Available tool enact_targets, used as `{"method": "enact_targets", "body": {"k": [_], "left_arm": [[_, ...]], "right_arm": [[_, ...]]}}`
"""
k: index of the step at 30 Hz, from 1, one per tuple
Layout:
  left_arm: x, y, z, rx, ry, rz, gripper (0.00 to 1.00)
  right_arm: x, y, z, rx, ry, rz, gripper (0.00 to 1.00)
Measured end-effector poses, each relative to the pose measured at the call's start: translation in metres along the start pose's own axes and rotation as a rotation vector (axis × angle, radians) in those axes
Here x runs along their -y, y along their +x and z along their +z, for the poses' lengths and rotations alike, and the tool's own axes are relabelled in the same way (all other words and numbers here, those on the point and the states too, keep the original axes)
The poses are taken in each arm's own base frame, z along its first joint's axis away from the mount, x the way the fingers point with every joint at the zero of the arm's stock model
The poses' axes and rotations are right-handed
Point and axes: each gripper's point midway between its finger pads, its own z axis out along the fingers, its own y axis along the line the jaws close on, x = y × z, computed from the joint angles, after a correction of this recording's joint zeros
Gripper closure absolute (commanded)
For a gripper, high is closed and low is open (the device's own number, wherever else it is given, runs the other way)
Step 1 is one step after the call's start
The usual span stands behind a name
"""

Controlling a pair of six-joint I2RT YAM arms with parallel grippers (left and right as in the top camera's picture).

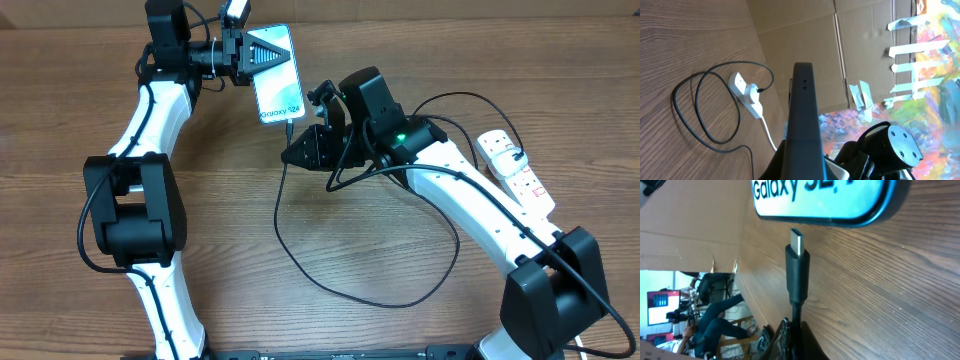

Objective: Plug charger to phone and switch on socket

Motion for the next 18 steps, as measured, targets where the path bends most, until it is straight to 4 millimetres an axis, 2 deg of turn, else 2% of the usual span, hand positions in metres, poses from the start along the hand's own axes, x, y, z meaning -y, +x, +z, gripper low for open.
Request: {"method": "enact_targets", "body": {"k": [18], "left_arm": [[0.0001, 0.0003, 0.0009, -0.002, 0.000, -0.076, 0.96]], "right_arm": [[-0.0044, 0.0014, 0.0000, -0.010, -0.023, 0.004, 0.96]]}}
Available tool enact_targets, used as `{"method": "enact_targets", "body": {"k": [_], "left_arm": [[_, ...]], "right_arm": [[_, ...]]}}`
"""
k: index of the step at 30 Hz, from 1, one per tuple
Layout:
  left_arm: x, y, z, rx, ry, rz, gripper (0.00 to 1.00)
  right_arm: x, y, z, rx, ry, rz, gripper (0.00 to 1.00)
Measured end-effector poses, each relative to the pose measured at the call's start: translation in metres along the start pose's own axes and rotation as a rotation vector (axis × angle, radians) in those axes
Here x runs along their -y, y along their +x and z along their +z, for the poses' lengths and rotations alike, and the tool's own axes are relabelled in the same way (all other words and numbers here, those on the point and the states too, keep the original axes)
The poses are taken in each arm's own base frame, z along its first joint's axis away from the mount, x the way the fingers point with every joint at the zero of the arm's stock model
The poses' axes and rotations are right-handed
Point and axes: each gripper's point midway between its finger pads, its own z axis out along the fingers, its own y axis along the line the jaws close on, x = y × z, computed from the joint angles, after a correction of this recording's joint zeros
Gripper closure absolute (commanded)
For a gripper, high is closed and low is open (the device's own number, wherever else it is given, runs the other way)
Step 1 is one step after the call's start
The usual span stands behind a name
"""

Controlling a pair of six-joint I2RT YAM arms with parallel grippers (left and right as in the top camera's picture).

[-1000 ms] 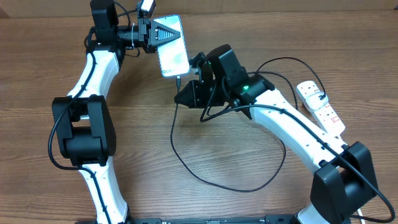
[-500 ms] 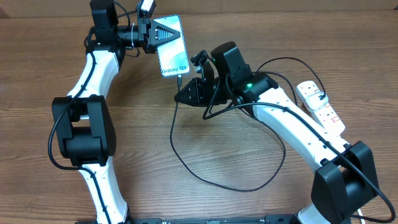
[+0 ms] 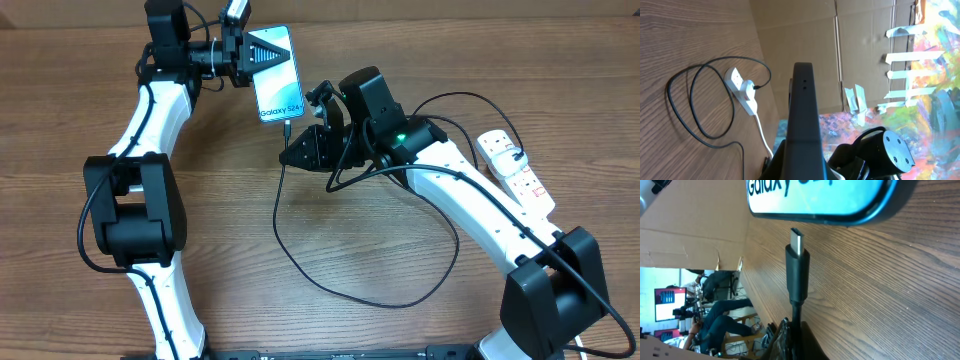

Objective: Plug charger to phone and switch on socket

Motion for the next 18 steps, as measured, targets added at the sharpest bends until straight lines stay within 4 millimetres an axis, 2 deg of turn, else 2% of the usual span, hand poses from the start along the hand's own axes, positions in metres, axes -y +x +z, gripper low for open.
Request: {"method": "enact_targets", "body": {"k": [18], "left_arm": [[0.0002, 0.0011, 0.0032, -0.006, 0.001, -0.019, 0.96]], "right_arm": [[-0.0022, -0.0021, 0.0000, 0.006, -0.010, 0.005, 0.96]]}}
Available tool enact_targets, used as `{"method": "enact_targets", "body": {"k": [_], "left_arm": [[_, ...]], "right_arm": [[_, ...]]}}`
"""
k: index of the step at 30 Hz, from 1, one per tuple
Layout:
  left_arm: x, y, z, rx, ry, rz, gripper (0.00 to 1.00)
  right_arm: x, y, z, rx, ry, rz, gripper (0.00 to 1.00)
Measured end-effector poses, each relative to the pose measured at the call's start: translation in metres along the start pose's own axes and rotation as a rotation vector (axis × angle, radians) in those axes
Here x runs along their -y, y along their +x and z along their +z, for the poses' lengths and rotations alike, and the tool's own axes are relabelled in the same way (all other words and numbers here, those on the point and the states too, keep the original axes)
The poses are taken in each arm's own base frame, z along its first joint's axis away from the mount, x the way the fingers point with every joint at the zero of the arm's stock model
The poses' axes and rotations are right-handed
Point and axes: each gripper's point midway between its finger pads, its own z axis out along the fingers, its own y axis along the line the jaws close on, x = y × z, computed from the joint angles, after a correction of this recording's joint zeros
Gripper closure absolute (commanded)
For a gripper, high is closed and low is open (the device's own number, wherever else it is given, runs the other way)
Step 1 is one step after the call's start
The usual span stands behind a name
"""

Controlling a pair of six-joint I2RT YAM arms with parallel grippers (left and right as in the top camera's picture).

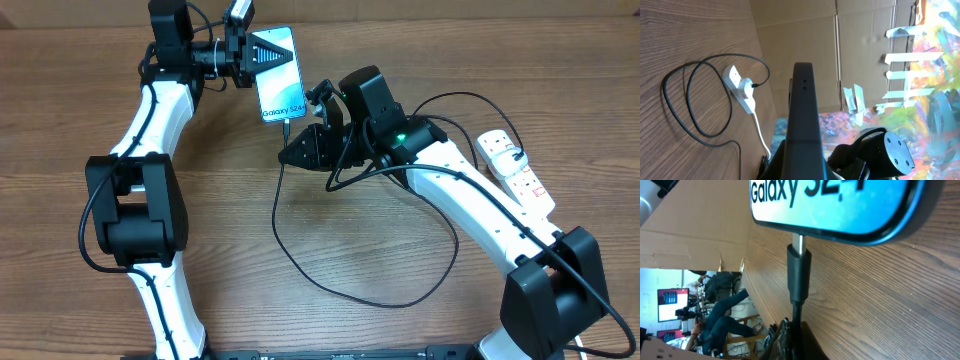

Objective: Plug charger to phone and switch on socket

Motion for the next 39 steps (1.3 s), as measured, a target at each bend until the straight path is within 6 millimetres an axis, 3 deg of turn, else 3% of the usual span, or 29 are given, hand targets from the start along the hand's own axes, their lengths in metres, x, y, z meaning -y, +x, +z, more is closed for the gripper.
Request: {"method": "enact_targets", "body": {"k": [39], "left_arm": [[0.000, 0.000, 0.000, 0.003, -0.002, -0.002, 0.96]], "right_arm": [[-0.008, -0.003, 0.004, -0.005, -0.060, 0.018, 0.96]]}}
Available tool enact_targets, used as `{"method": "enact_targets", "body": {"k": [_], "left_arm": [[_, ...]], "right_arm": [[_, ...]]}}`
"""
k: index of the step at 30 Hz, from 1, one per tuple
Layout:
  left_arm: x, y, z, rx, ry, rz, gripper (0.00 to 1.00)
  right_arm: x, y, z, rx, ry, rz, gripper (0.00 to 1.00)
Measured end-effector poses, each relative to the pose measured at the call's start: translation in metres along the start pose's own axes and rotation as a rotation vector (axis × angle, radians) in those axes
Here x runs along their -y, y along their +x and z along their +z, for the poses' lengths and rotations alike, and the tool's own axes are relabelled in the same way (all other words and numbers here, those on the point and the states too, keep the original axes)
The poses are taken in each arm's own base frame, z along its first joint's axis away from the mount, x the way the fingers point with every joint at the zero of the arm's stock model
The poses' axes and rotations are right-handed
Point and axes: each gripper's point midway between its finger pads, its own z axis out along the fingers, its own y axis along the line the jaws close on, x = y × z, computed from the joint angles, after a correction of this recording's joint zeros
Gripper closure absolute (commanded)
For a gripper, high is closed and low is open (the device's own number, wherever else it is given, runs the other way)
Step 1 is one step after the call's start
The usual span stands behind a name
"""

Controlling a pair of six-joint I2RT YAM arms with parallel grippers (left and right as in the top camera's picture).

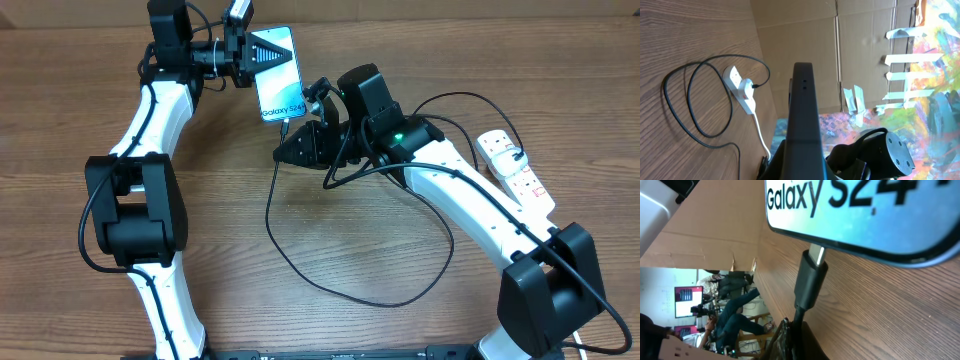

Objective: Plug charger to phone and switch on socket

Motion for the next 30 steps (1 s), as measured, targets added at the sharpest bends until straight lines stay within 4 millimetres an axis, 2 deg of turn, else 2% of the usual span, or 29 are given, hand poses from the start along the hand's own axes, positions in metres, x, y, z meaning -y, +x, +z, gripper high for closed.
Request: {"method": "enact_targets", "body": {"k": [16, 30], "left_arm": [[0.000, -0.001, 0.000, 0.003, -0.002, 0.005, 0.96], [0.001, -0.002, 0.000, 0.008, -0.004, 0.031, 0.96]], "right_arm": [[0.001, -0.001, -0.003, -0.003, -0.011, -0.002, 0.96], [0.014, -0.017, -0.018, 0.043, 0.005, -0.006, 0.96]]}}
